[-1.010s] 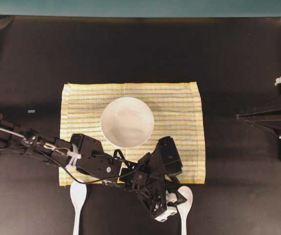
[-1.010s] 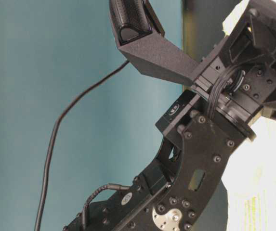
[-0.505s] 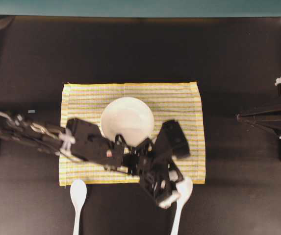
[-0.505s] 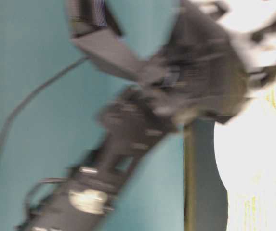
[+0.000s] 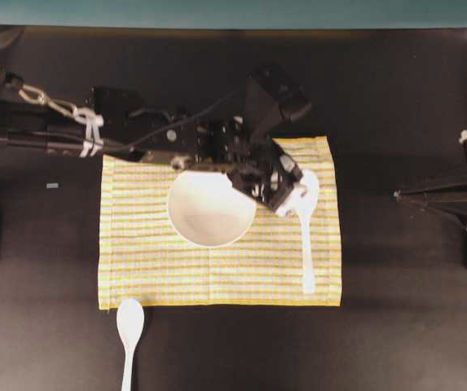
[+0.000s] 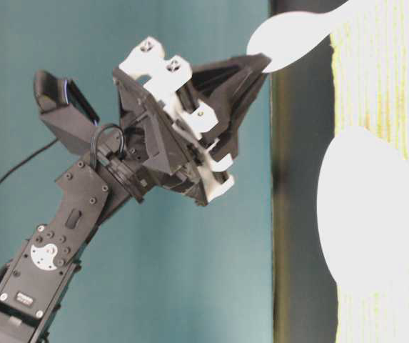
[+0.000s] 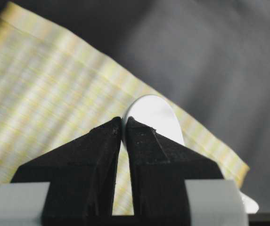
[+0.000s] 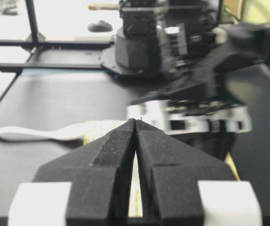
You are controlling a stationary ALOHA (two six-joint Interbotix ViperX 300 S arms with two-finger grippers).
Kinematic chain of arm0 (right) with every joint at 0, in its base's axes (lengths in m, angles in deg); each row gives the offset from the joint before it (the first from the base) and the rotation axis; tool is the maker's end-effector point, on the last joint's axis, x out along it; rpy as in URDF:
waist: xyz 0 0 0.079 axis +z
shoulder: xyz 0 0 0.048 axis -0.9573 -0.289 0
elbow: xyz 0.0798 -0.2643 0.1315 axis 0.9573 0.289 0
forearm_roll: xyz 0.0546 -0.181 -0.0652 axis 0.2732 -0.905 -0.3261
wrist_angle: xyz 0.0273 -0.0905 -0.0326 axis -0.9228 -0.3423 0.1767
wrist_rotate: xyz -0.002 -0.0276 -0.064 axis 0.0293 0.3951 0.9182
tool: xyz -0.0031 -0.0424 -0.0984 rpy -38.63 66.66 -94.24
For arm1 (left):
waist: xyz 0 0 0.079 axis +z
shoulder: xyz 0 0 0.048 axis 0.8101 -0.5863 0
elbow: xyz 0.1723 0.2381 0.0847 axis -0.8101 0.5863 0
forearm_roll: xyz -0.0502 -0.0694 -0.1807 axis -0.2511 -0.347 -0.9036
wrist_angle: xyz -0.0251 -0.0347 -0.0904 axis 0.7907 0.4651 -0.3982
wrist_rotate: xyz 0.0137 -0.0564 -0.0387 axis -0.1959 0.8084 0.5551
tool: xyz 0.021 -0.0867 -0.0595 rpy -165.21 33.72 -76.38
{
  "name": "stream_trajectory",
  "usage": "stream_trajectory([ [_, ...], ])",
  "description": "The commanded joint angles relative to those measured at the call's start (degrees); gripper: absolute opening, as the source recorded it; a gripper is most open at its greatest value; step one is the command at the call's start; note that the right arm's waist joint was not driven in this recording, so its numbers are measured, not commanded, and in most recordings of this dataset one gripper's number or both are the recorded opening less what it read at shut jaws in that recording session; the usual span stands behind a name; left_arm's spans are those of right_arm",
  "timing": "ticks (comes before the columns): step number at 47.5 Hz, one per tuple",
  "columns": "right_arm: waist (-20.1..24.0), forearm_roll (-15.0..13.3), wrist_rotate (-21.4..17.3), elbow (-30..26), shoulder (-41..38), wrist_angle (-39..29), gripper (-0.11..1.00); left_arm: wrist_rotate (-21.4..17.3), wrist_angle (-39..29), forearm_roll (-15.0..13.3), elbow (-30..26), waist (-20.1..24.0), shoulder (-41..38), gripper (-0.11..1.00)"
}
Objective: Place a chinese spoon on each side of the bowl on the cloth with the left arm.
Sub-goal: 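Lift the spoon and carry it to the cloth right of the bowl, then release the spoon on the cloth and move the left gripper to the left spoon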
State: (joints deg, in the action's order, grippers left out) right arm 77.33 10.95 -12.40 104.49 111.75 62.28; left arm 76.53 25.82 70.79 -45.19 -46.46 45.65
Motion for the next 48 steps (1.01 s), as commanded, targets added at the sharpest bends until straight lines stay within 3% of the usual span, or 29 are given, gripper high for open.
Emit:
stream_trajectory([
  [1, 0.00, 0.09, 0.00, -0.26, -0.26, 0.26, -0.01, -0.44, 0.18, 0.18, -1.14, 0.62, -0.18, 0.05],
  [22, 0.00, 0.09, 0.09, 0.09, -0.18, 0.26, -0.01, -0.79, 3.34, 0.18, -0.97, 1.05, -5.63, 0.05],
  [39, 0.00, 0.09, 0.09, 0.35, -0.26, 0.26, -0.01, -4.22, 6.50, 0.18, -0.79, 0.97, -8.26, 0.06],
  [43, 0.09, 0.09, 0.09, 0.44, -0.18, 0.26, -0.01, -4.22, 6.68, 0.18, -0.79, 1.05, -8.53, 0.14],
  [48, 0.00, 0.09, 0.00, 0.44, -0.26, 0.35, -0.01, -4.83, 6.94, 0.26, -0.70, 1.05, -8.61, 0.40],
])
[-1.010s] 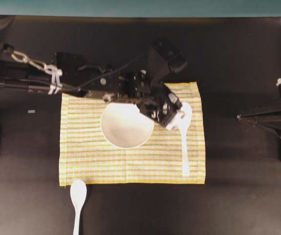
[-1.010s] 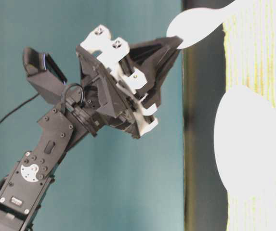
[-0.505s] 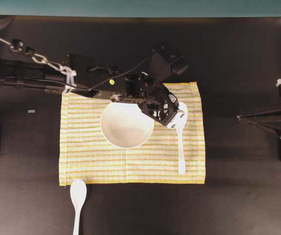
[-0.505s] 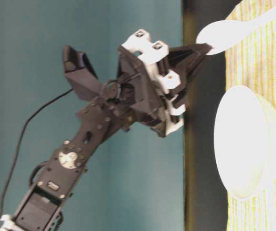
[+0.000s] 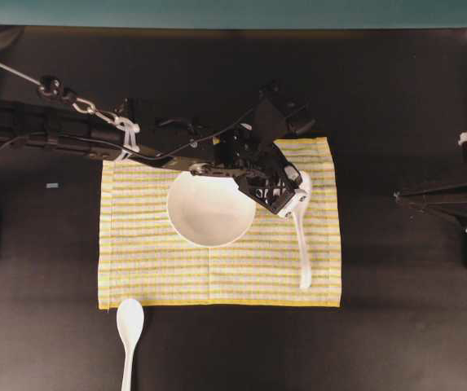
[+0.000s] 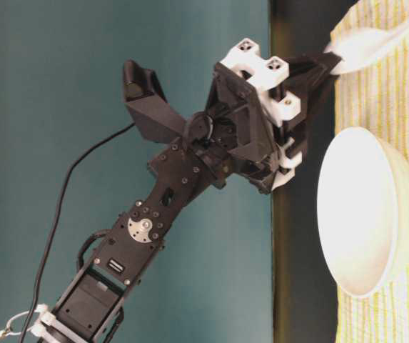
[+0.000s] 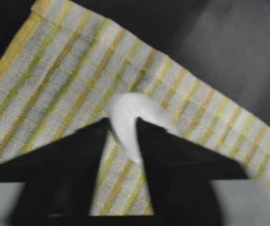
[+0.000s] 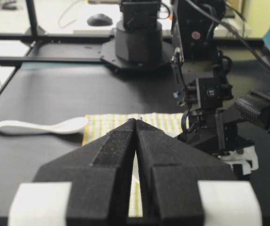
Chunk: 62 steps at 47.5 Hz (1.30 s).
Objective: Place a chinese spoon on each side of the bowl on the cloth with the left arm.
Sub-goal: 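Release the spoon on the cloth and move the left gripper to the left spoon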
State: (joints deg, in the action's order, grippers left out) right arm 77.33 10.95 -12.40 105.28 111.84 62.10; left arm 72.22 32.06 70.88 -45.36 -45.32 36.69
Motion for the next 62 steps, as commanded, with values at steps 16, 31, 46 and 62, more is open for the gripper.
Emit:
stream_trajectory([
  [16, 0.00, 0.09, 0.00, -0.35, 0.09, 0.44, -0.01, -4.39, 2.37, 0.18, 1.93, -3.60, 6.24, 0.79],
  [31, 0.00, 0.09, 0.00, -0.18, 1.14, -0.79, -0.01, -4.92, 3.60, 0.09, 16.96, -12.04, 25.49, 0.78],
  [46, 0.00, 0.09, 0.09, -0.09, 1.32, -0.53, -0.01, -1.76, 6.77, 0.09, 35.16, -20.13, 38.85, 0.78],
  [62, 0.00, 0.09, 0.44, -0.09, 1.32, -0.53, -0.01, 5.80, 6.33, 0.18, 48.69, -26.02, 40.78, 0.78],
])
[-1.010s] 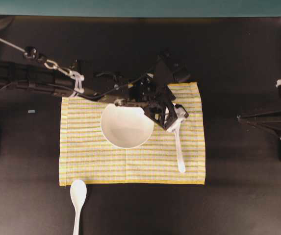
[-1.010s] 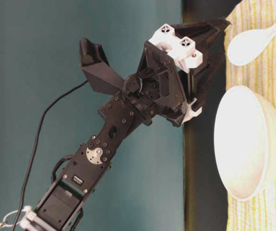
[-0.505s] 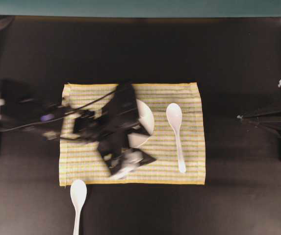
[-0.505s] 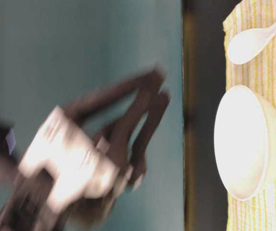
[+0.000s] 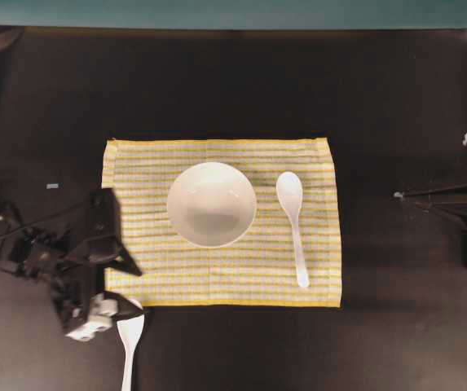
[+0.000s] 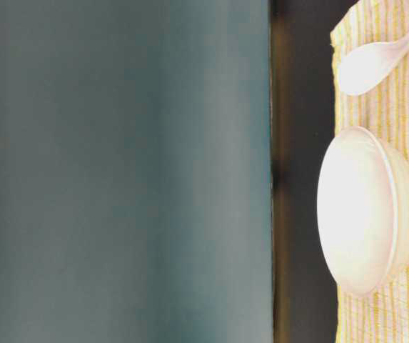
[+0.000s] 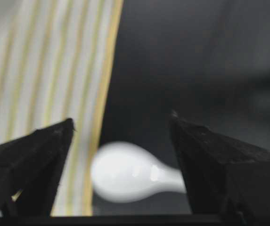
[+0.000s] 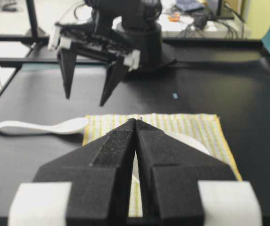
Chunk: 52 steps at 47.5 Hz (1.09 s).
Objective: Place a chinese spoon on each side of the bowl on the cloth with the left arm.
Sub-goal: 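Release the spoon on the cloth and move the left gripper to the left spoon, then lower the left gripper and close it on the left spoon's bowl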
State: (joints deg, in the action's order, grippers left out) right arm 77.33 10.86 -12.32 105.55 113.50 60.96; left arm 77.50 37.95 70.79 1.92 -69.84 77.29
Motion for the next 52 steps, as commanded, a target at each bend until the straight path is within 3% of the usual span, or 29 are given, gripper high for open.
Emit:
stream_trajectory([
  [1, 0.00, 0.18, 0.44, -0.35, -0.35, 0.62, -0.01, 0.70, 0.53, 0.18, 1.76, -1.67, 0.00, 0.78],
  [14, 0.00, 0.18, 0.53, -0.18, -0.26, 0.70, -0.01, 0.70, 1.05, 0.18, 1.23, -3.25, -5.63, 0.77],
  [26, 0.00, 0.18, 0.44, 0.00, -0.35, 0.70, -0.01, 0.88, 5.54, 0.18, 0.70, -3.34, -10.28, 0.77],
  [36, 0.00, 0.18, 0.09, 0.09, -0.26, 0.53, -0.01, 0.97, 5.89, 0.18, 0.09, -3.34, -10.72, 0.73],
  [41, 0.00, 0.18, 0.00, 0.18, -0.26, 0.53, -0.01, 1.05, 5.80, 0.18, 0.00, -3.34, -10.72, 0.61],
  [52, 0.00, 0.18, 0.00, 0.18, -0.35, 0.62, -0.01, 1.14, 5.71, 0.26, -0.62, -3.25, -10.72, 0.09],
])
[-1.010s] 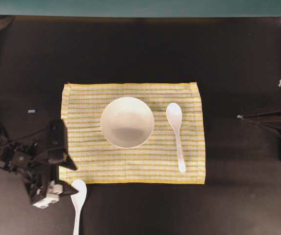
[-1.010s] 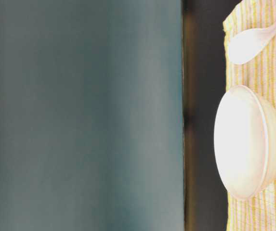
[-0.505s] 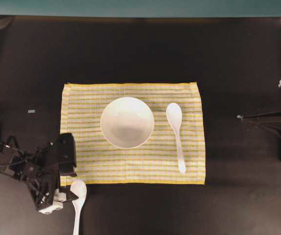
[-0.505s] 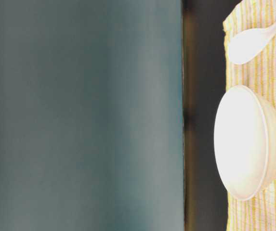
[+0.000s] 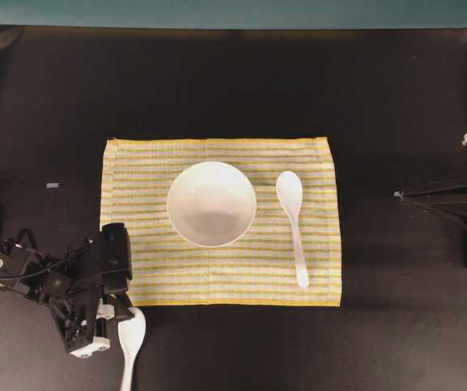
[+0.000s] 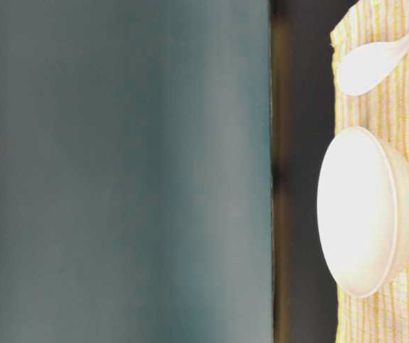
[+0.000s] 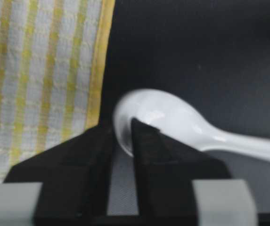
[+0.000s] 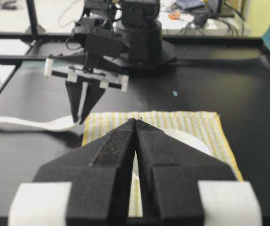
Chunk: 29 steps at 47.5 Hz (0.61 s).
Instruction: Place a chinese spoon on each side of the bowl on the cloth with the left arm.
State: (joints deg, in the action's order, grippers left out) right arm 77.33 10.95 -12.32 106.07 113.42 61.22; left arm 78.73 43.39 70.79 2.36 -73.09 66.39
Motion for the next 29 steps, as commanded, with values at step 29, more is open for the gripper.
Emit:
stream_trajectory([
  [29, 0.00, 0.09, 0.00, -0.18, -0.18, 0.53, -0.01, -3.16, -31.20, 0.18, -13.18, 16.96, 13.89, 0.06],
])
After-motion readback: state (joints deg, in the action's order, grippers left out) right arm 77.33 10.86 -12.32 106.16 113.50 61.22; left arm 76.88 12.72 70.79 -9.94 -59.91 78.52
